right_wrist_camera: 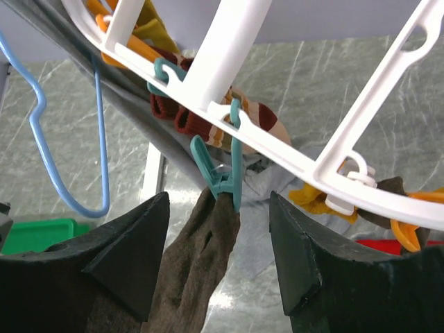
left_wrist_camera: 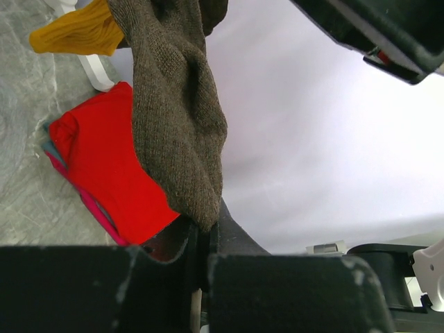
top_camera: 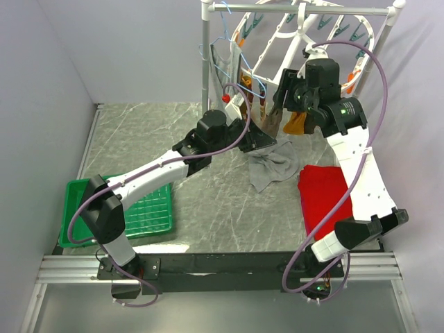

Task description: Remove the socks clipped to the hanger

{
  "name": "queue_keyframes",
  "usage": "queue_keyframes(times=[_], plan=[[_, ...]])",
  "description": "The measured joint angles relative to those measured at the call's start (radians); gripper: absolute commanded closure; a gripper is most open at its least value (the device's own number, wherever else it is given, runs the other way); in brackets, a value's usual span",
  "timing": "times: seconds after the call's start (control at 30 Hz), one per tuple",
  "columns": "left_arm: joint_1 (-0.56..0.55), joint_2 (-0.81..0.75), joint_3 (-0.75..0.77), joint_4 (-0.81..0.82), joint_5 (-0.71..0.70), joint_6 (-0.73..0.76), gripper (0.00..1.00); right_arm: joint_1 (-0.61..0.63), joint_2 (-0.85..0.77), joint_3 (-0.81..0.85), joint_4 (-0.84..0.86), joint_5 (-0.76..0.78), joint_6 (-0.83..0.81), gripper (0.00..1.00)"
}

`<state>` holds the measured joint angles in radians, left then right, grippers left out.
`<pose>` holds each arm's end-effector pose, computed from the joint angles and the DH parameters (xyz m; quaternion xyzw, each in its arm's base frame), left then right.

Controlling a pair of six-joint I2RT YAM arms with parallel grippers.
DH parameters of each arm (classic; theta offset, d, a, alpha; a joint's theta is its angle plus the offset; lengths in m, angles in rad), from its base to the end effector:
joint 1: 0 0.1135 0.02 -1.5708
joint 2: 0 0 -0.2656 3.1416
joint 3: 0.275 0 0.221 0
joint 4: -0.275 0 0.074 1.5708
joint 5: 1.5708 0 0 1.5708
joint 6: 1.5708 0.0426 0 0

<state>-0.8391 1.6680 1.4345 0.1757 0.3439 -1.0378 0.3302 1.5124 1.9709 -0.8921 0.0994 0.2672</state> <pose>0.2435 -0.2927 0.3804 0.0458 0.7246 -0.6190 0.2993 0.2608 0.0849 0.4777 0.0002 0.8420 0.1182 0.5263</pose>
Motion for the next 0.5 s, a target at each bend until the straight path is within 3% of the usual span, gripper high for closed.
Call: queue_keyframes(times=[0.43,0.5], plan=[[0.0,-0.001,0.0,-0.002,0.012,0.0,0.99,0.024,0.066,0.0,0.045,0.079,0.001,0.44],[0.0,-0.001,0.0,-0.002,0.015,0.0,0.99,0.029,0.066,0.0,0.053,0.095,0.0,0.5]])
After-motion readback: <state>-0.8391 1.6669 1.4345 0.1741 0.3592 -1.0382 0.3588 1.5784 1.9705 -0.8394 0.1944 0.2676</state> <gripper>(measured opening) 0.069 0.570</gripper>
